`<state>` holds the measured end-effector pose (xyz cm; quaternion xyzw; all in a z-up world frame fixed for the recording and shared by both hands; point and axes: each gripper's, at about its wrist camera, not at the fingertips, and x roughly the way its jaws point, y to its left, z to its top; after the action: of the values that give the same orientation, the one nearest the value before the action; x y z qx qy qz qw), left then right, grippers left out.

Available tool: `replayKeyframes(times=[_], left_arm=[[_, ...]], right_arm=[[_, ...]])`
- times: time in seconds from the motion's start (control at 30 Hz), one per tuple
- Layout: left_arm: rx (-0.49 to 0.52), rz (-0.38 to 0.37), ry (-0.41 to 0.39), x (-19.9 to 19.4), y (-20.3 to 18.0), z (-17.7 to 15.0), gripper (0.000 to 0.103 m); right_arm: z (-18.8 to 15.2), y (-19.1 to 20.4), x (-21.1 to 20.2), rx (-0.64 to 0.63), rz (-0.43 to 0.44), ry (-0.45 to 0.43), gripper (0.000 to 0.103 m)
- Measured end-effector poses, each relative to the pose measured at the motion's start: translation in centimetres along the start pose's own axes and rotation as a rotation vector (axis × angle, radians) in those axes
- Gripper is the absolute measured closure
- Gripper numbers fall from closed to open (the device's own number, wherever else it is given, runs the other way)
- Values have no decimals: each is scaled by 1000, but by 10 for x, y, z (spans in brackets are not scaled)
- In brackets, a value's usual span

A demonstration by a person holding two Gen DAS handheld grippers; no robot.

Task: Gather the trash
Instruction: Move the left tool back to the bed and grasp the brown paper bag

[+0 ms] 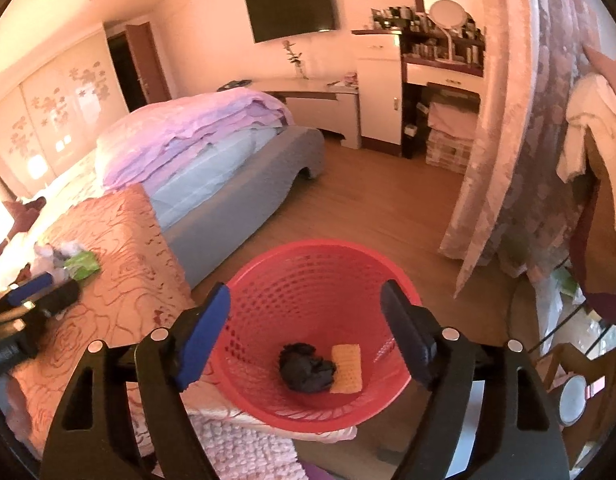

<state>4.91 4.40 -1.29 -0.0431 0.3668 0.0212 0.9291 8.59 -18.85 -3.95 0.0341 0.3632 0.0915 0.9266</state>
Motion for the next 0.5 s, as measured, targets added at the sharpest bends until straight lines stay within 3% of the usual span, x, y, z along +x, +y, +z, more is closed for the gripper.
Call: replayKeyframes(times=[0.3,0.4,0.5], left_arm=[[-130,193,-93,-46,91,-14,20],[-157,198,-65,-42,112,-25,19],[-180,149,-7,-29,123,-34,19]], right_arm=[[-4,13,0,-17,21,14,27],[-6,17,3,-24,26,28,27],[-9,21,6,-33,32,41,27]])
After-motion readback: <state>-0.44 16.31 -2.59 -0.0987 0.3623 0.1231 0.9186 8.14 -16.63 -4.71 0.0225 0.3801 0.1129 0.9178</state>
